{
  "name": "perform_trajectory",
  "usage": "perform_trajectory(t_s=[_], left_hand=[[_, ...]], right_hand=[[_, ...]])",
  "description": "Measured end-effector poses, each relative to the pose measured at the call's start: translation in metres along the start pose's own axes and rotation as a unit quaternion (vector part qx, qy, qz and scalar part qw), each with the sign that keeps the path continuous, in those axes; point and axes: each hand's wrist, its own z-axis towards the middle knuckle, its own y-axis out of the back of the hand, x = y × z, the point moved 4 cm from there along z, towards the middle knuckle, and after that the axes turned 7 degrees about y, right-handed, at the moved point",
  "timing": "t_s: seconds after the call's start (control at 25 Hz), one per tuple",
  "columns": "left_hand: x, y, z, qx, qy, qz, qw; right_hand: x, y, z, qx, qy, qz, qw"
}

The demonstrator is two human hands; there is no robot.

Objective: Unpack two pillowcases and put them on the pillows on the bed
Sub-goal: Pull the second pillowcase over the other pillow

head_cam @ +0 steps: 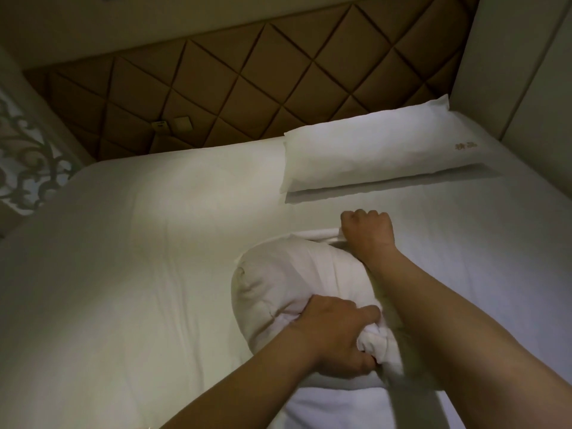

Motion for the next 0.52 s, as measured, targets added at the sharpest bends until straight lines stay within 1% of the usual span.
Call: perform_trajectory(t_s=[0.08,0.16,0.28,0.32,0.4,0.44,0.48,0.52], left_hand=[[0.009,0.012,0.011,-0.013,0.014,-0.011,1.000],[0.022,0.029,0.025,-0.038,0.046,-0.025,0.998],[0.038,0.050,0.040,-0.047,0.090,-0.049,0.994],[0.043,0.059,0.044,-0.051,0.103,-0.066,0.991],[0.046,0.081,0.045,-0.070,0.119,-0.085,0.987],[0.042,0.091,0.043,-0.103,0.116,-0.059,0.986],[0.031,0.101,0.038,-0.170,0.093,-0.007,0.981],[0.015,0.109,0.032,-0.256,0.048,0.052,0.964]], right_hand=[[-0.012,0.018,-0.009,-0.017,-0.028,-0.001,0.999],[-0.032,0.034,-0.021,-0.003,-0.076,0.004,0.997],[-0.064,0.050,-0.044,0.013,-0.139,0.046,0.989],[-0.071,0.056,-0.051,0.018,-0.145,0.063,0.987],[-0.075,0.065,-0.055,0.029,-0.128,0.100,0.986],[-0.075,0.070,-0.054,0.030,-0.119,0.129,0.984],[-0.076,0.076,-0.050,0.027,-0.116,0.163,0.979],[-0.078,0.083,-0.045,0.020,-0.124,0.194,0.973]])
